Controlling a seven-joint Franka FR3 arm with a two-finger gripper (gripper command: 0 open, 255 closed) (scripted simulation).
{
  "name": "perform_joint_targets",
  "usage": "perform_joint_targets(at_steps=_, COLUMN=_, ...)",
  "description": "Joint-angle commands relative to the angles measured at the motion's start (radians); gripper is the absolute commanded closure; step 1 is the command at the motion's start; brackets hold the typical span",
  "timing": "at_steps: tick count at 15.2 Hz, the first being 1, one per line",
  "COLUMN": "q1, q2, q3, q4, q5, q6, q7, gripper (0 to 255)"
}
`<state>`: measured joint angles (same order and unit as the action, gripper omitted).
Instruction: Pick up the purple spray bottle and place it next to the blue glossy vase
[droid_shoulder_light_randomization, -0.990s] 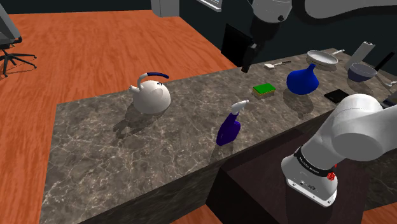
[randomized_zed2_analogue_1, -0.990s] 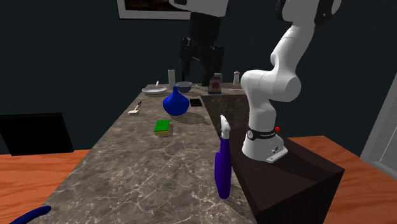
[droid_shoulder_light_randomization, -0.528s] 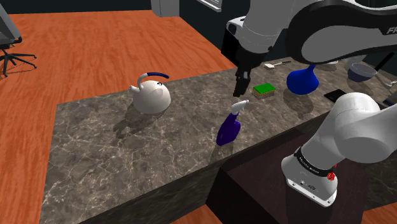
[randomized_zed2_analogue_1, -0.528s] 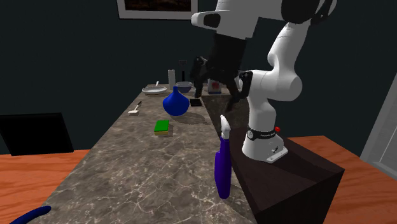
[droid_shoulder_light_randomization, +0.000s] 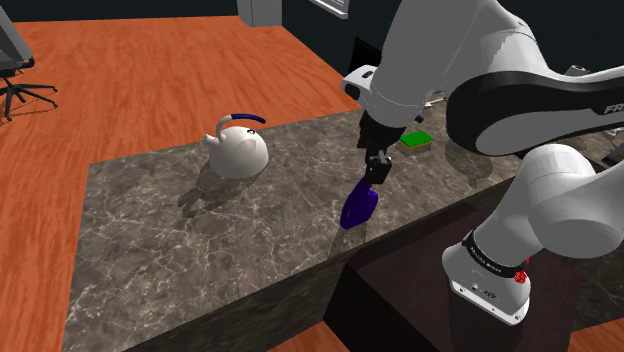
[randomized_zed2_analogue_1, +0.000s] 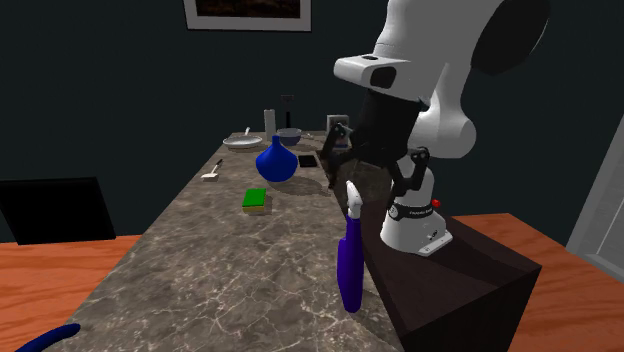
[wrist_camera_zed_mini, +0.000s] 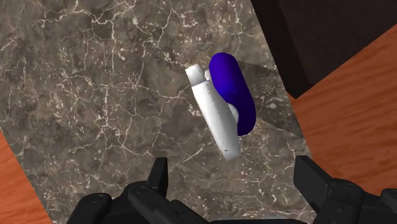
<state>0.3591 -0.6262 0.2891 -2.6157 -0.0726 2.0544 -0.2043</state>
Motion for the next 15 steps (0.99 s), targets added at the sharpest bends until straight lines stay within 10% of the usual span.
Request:
perform_joint_targets(at_steps=1, q1=-0.001, q2=0.005, q3=0.0, q4=-0.026, q5=-0.003, q6=0.032, q7=0.0, gripper=0)
perform_joint_targets(at_steps=11, q1=-0.007, q2=0.021, q3=0.001, q4=-0.05, q5=-0.008, q6=0.072, q7=0.003, gripper=0)
perform_joint_targets(at_steps=12, q1=-0.007, q2=0.021, q3=0.001, q4=-0.05, q5=-0.008, q6=0.072, q7=0.003, gripper=255)
perform_joint_targets(at_steps=15, q1=-0.007, q2=0.021, q3=0.001, q4=-0.05, q5=-0.008, q6=0.072, q7=0.003, gripper=255)
